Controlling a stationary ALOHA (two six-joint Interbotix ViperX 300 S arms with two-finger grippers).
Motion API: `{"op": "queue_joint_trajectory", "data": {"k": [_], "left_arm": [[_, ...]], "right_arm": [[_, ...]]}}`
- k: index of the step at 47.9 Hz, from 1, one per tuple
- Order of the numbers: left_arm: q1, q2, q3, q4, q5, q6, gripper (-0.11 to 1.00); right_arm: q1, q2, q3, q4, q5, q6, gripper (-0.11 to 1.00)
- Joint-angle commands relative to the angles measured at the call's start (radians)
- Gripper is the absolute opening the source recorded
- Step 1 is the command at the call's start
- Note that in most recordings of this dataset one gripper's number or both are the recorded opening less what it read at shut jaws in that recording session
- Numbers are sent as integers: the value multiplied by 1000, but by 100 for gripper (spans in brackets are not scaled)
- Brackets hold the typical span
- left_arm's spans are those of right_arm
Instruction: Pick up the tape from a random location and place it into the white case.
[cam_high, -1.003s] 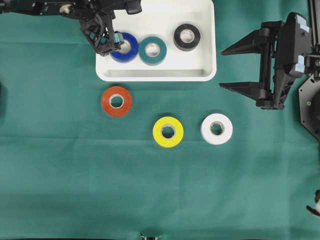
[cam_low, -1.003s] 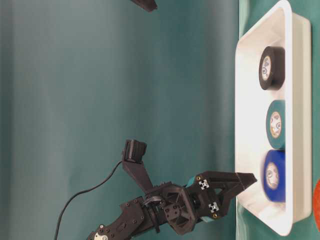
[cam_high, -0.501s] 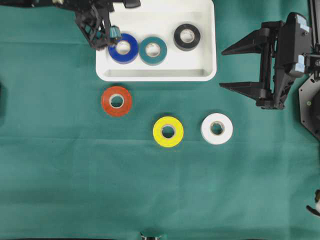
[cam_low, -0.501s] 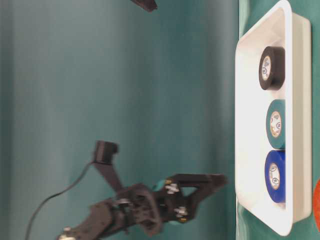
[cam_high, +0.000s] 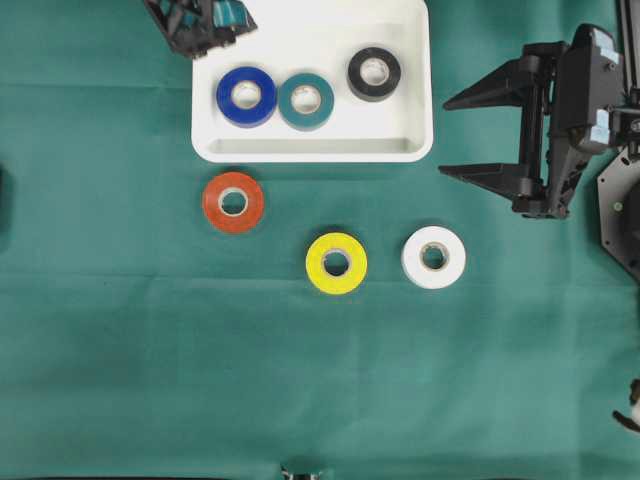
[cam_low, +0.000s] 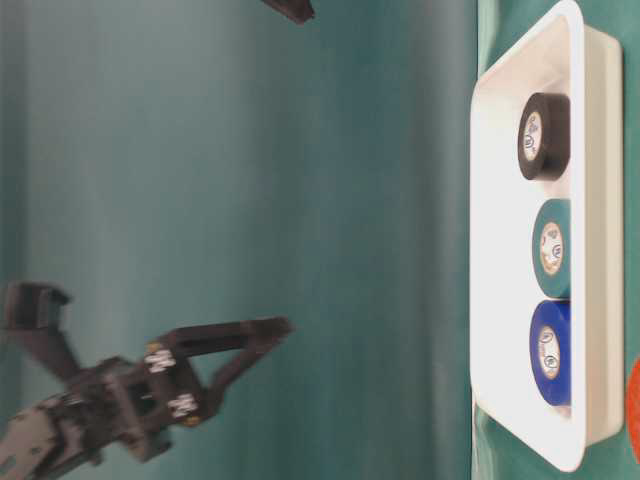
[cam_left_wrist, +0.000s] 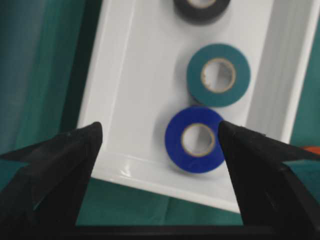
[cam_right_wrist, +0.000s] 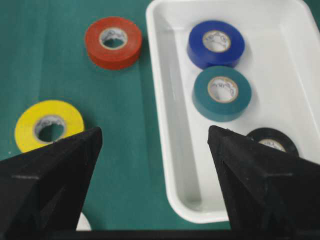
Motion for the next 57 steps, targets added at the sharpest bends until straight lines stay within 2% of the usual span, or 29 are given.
{"op": "queue_joint_trajectory", "data": {"k": [1, 24, 31, 42, 57], "left_arm": [[-2, -37, -23, -2, 5, -2, 100], [-3, -57, 11, -3, 2, -5, 100], [-28, -57, 12, -3, 0, -6, 100], [-115, -57, 15, -6, -2, -20, 100], [-293, -74, 51, -6, -71, -109, 100]], "right_arm": [[2, -5, -17, -2, -2, 2, 82], [2, -5, -18, -2, -2, 2, 82], [2, -5, -18, -2, -2, 3, 82], [2, -5, -18, -2, -2, 3, 82], [2, -5, -18, -2, 9, 3, 82]]}}
